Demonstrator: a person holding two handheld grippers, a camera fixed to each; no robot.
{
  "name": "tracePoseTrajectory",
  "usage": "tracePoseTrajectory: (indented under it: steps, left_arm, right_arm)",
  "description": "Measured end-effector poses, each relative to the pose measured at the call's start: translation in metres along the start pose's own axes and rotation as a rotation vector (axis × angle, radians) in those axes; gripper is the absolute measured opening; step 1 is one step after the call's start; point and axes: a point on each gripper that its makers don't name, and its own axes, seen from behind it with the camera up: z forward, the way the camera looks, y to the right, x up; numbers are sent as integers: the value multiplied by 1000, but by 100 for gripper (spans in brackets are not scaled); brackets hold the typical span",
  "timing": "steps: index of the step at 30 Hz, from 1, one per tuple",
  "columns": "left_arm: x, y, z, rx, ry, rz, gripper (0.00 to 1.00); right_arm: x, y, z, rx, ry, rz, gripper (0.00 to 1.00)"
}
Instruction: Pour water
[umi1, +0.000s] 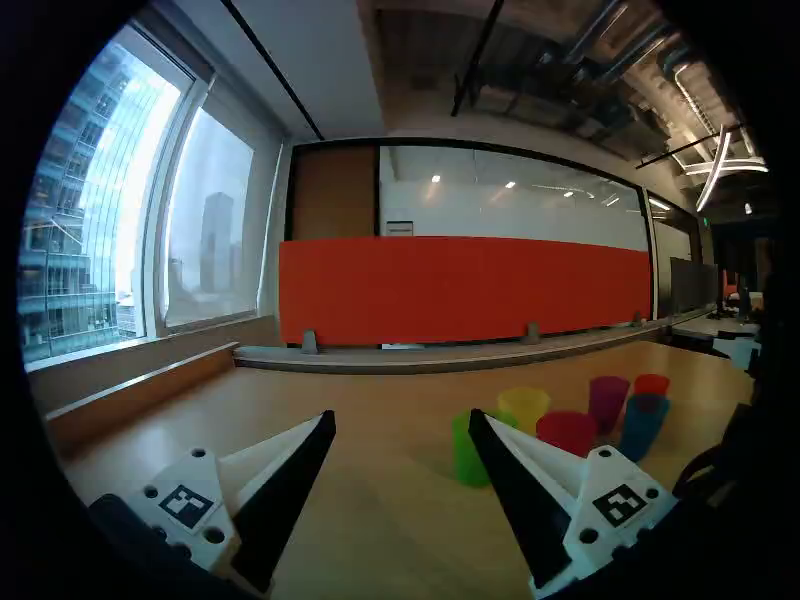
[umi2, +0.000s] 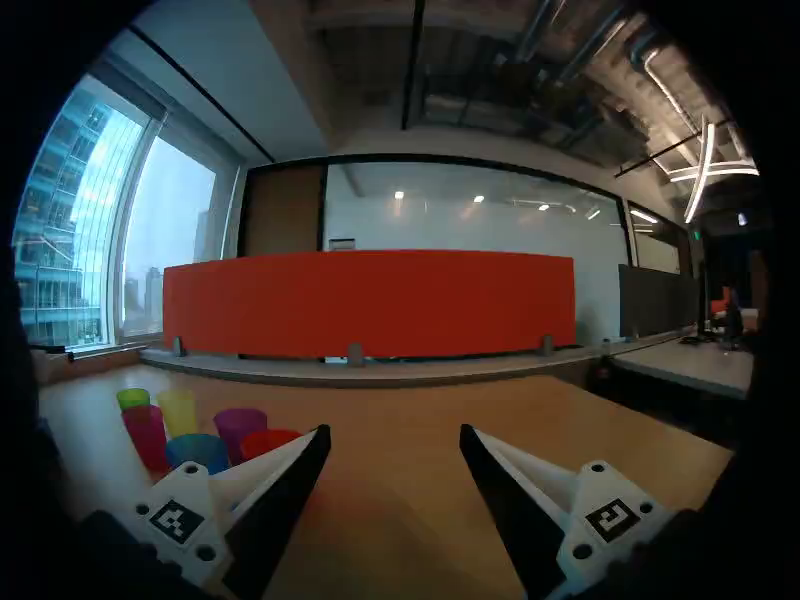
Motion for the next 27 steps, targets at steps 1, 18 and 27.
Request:
tracePoseTrajectory:
  steps: [1,18,27]
  left_arm:
    - [2,0,1,-2,-5,-4,100]
    - [79,4,19,-77,-39,-55,100]
    - [127,6,26,-127,-39,-58,100]
  right_arm:
    - [1,0,0,1,-2,2,100]
    - [95,-24,4,85,-39,-8,100]
    - [150,-39,11,124,-38,-22,100]
